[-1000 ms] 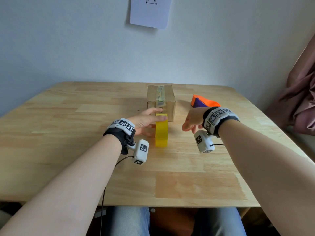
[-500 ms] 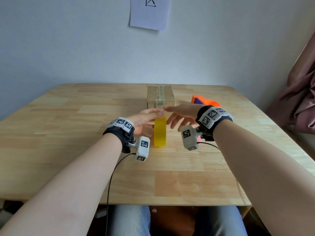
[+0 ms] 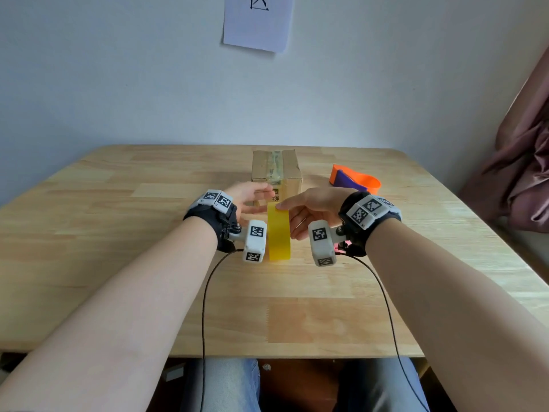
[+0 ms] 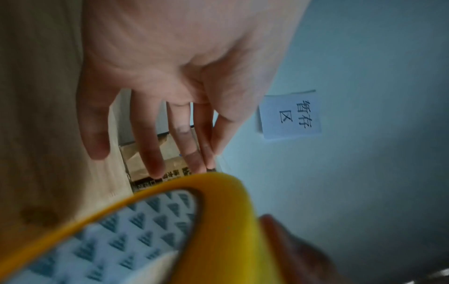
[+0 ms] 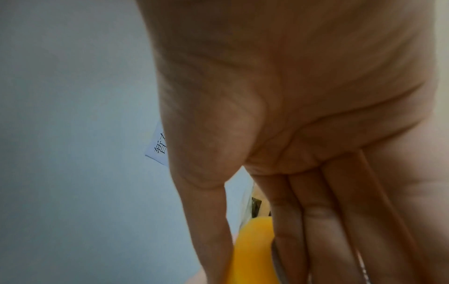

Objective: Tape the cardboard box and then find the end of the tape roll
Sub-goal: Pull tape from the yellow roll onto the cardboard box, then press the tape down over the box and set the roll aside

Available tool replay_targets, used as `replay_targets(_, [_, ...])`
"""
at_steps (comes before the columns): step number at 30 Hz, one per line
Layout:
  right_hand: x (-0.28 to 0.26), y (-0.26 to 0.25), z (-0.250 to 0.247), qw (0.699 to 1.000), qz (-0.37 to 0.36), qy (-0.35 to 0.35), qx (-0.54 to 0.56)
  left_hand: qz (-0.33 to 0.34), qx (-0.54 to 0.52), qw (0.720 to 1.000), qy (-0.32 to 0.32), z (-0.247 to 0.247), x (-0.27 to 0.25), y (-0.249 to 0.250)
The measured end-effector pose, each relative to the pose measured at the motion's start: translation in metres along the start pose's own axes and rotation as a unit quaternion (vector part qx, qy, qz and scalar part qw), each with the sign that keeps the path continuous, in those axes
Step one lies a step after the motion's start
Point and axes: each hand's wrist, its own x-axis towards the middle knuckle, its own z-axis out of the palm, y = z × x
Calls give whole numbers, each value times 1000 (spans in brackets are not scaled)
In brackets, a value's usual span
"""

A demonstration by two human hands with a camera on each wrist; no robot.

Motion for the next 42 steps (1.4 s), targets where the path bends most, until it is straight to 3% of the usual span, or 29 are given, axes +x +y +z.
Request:
replay_targets(3, [-1,1,-13,999,-4,44,15,-7,5,1000,-9,0,-3,-3])
replay_targets(6, [-2,4,-33,988,-21,151,14,-12,9,1000,-6,3,1,-10])
replay_targets(10, [-10,15,-59,956,-26,288,-41,-8,9,1000,-11,9,9,-19])
replay_targets(14, [-6,47,-80,915,35,373,-153,-1,3,1000,-5,13,20,-28])
replay_targets(20, [9,92,-93,900,96,380,-188,16,17,1000,10,20,34,-34])
replay_targets(26, [15,80,-92,897,97,366,-227,47,27,998,19,11,46,-31])
replay_targets(29, [13,47,-84,869,33,430,-242,56,34,998,22,8,50,-30])
replay_targets(31, [19,24,-76,865,-66,447,-218,65,31,997,26,8,52,-30])
replay_targets(35, [31,-12,-46,869,-261,361,-217,89,27,995,42,8,55,-35])
replay_targets(39, [57,-20,-22,897,-257,255,-253,103,12,993,47,2,58,-44])
replay_targets(42, [75,-14,-19,898,-259,268,-235,117,13,992,48,0,59,-46])
